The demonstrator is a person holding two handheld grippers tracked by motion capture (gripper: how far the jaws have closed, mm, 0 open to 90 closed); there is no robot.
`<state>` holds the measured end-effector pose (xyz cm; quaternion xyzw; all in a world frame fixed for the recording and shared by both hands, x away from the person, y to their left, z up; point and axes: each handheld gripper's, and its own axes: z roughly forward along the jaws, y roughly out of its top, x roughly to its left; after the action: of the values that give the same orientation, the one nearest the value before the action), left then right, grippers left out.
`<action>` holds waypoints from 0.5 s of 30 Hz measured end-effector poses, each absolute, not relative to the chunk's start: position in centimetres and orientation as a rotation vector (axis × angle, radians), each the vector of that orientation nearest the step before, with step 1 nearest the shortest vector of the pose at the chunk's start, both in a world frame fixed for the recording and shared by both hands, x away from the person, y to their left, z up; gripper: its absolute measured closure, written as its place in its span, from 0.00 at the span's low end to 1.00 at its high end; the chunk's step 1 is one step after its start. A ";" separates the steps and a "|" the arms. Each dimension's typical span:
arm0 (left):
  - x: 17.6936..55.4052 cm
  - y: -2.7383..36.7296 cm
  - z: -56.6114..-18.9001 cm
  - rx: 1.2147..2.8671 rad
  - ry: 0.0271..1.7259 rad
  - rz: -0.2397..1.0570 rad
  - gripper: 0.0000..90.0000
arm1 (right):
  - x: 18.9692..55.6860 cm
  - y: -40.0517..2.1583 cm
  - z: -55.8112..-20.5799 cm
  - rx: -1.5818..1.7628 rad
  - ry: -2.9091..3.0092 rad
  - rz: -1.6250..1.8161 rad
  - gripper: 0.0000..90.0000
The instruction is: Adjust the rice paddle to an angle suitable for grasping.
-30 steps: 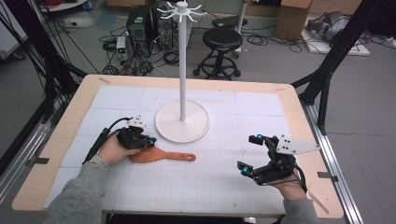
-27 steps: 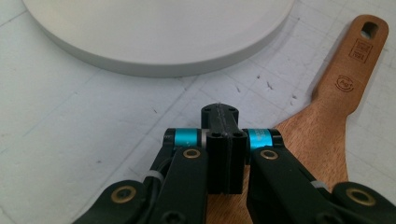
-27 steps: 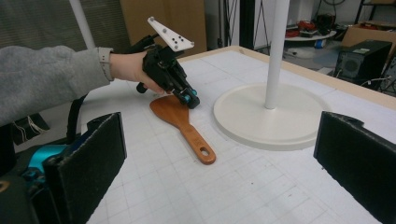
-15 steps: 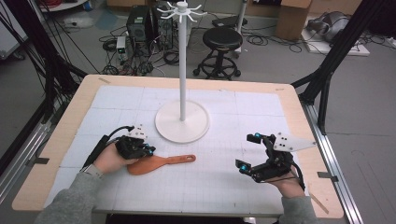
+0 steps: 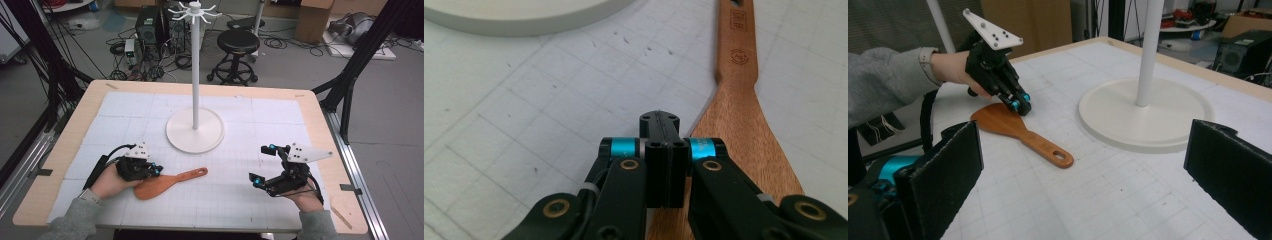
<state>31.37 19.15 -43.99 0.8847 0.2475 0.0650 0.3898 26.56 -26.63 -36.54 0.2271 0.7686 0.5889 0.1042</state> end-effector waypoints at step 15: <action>30.0 18.8 -43.8 2.268 0.632 0.111 1.00 | 26.4 -26.5 -36.6 0.671 2.272 1.734 0.01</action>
<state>30.03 18.79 -43.80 0.8891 0.2479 0.0436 0.3822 26.44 -26.54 -36.62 0.2273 0.7698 0.5875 0.1026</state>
